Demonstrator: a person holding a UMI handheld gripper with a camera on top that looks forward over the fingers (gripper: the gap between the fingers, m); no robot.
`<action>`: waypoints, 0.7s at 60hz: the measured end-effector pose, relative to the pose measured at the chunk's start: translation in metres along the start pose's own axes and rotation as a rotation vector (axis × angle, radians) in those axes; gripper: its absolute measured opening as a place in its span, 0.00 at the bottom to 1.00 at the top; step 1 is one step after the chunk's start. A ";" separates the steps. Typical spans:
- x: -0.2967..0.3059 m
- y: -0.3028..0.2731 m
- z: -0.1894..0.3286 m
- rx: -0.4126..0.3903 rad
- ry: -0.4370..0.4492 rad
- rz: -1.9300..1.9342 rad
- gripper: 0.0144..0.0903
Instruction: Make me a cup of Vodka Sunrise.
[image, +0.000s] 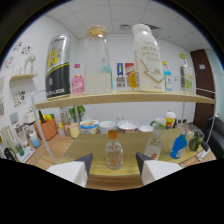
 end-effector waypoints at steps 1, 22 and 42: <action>-0.002 0.000 0.005 -0.001 -0.002 -0.001 0.86; 0.003 0.006 0.054 -0.029 0.065 -0.028 0.30; -0.005 -0.019 0.014 0.021 0.017 -0.065 0.28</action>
